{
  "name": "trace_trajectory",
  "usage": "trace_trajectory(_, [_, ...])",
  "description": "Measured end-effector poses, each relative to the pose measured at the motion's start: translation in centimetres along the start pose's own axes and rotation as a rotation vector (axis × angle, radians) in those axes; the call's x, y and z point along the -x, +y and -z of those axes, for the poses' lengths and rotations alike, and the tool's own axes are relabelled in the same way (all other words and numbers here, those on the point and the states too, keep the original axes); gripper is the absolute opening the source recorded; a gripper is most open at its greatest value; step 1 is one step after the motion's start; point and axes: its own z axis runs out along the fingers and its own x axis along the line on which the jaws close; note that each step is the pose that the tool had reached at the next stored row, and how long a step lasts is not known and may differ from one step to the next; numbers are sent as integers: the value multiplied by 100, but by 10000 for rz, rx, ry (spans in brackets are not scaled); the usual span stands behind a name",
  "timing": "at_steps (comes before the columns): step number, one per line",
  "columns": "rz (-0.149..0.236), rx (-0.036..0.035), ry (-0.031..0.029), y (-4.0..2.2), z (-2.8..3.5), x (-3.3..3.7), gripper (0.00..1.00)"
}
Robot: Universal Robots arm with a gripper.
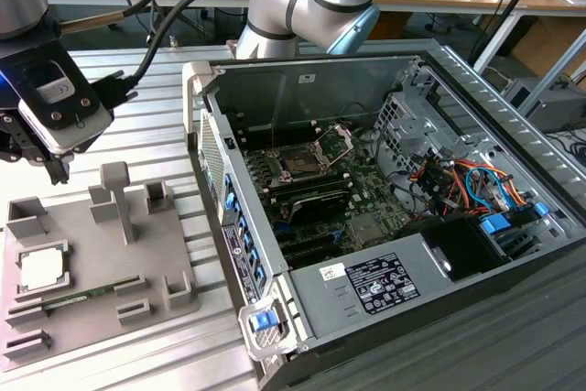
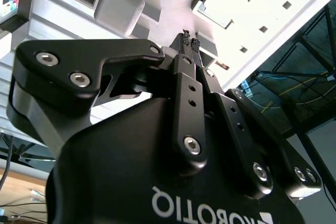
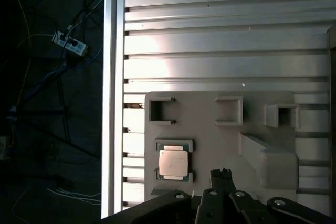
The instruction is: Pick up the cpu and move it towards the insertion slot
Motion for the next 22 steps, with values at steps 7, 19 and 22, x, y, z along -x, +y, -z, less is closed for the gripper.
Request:
trace_trajectory(7, [0, -1, 0, -1, -15, 0, 11])
trace_trajectory(19, [-1, 0, 0, -2, -44, -2, 11])
trace_trajectory(22, [0, 0, 0, -2, -54, -2, 11])
